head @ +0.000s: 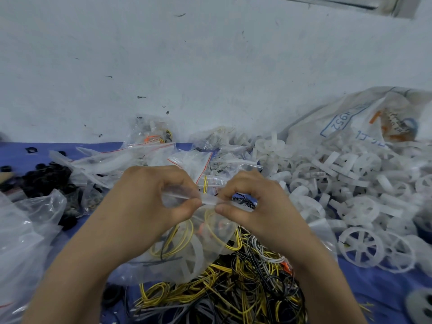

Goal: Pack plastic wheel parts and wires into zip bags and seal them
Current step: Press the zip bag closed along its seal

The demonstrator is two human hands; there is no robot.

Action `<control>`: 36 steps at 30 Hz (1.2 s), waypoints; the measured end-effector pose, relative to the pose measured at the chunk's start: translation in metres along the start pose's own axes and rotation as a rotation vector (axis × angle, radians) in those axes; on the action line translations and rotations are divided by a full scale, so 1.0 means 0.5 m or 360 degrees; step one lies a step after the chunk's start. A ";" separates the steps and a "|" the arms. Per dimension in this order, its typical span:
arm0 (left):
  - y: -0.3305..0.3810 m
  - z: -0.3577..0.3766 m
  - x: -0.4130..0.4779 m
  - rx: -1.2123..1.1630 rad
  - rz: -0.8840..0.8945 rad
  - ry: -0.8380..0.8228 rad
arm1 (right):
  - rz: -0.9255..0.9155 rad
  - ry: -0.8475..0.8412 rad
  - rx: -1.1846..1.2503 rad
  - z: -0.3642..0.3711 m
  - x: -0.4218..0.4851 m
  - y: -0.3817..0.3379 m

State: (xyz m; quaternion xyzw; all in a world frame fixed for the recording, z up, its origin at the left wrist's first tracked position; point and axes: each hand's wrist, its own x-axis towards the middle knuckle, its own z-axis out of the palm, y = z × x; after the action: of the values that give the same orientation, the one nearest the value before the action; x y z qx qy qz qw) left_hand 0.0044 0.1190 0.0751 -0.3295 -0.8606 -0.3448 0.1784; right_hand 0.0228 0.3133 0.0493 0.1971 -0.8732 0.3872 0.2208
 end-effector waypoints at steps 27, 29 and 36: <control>-0.013 -0.002 0.000 -0.0075 -0.0067 0.0067 | 0.0066 0.0054 -0.0054 -0.003 0.001 0.031; -0.012 -0.004 -0.001 -0.0110 -0.0064 0.0083 | 0.0091 0.0058 -0.0055 -0.002 0.002 0.033; -0.015 -0.006 -0.002 -0.0106 -0.0073 0.0086 | 0.0113 0.0070 -0.0149 -0.006 0.001 0.044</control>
State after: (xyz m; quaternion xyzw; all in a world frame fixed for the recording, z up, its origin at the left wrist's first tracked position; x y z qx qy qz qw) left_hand 0.0003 0.1125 0.0730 -0.3060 -0.8509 -0.3861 0.1825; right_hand 0.0115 0.3291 0.0382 0.1471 -0.8917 0.3578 0.2350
